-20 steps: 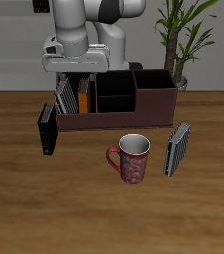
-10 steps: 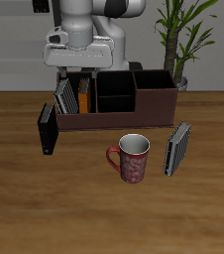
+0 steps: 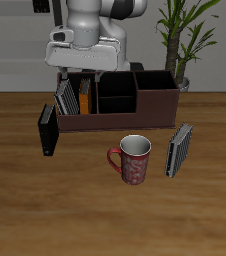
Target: Place the right striped book into the back desk caddy's left compartment and place the orange book into the back desk caddy's left compartment and place the red mug into the back desk caddy's right compartment
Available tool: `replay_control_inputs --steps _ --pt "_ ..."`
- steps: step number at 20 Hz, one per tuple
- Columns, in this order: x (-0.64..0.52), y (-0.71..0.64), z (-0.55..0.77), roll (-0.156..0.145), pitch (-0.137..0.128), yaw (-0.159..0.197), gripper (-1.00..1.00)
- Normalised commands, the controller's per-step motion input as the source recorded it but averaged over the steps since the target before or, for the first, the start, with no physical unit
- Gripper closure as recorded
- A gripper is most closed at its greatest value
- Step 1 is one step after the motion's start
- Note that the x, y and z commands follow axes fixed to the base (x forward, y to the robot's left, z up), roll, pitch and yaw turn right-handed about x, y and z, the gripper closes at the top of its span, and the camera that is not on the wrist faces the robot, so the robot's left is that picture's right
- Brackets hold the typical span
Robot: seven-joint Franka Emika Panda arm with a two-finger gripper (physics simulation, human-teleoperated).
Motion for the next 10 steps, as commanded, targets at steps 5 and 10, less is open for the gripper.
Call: replay_control_inputs --steps 5,10 --pt "0.22 0.22 0.04 -0.016 -0.027 -0.006 -1.00" --pt "0.19 0.25 -0.02 -0.006 0.001 -0.020 -1.00"
